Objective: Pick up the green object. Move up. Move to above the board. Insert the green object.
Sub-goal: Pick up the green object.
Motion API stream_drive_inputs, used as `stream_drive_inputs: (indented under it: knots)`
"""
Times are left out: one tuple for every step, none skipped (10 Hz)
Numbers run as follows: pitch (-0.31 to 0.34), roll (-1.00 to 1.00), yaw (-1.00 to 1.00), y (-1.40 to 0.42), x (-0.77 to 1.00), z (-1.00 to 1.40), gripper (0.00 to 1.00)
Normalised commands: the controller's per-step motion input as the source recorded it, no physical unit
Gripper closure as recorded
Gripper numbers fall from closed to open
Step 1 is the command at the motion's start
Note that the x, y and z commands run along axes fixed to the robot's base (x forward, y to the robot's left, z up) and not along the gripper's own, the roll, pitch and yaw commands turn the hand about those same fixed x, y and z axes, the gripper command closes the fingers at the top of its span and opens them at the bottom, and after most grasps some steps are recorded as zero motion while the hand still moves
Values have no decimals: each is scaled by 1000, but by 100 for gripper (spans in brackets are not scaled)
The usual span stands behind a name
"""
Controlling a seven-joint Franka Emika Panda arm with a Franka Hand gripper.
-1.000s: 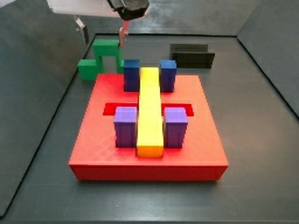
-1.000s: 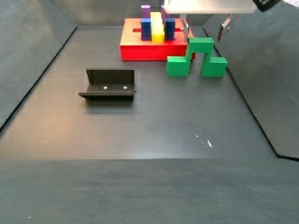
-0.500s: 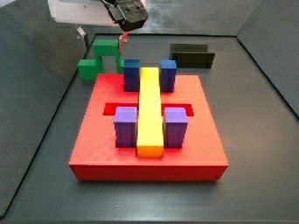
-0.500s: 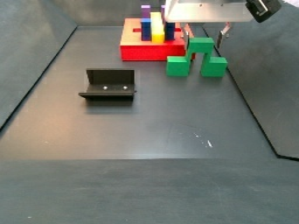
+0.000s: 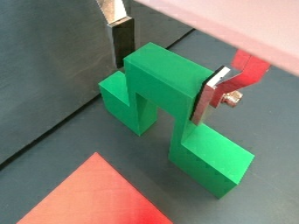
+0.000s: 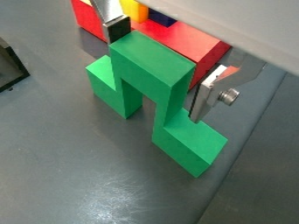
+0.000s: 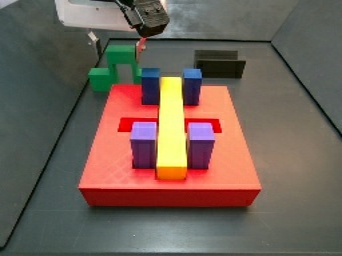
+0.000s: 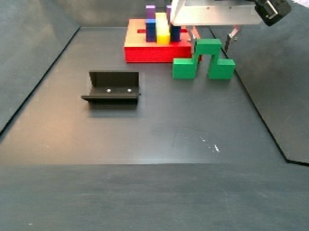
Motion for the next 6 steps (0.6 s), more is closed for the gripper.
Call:
stream_drive_inputs:
  knots:
    - [0, 0, 0, 0, 0, 0, 100]
    - [0, 0, 0, 0, 0, 0, 100]
    - [0, 0, 0, 0, 0, 0, 100]
    - [0, 0, 0, 0, 0, 0, 100]
    - [0, 0, 0, 0, 0, 0, 100]
    - [0, 0, 0, 0, 0, 0, 100]
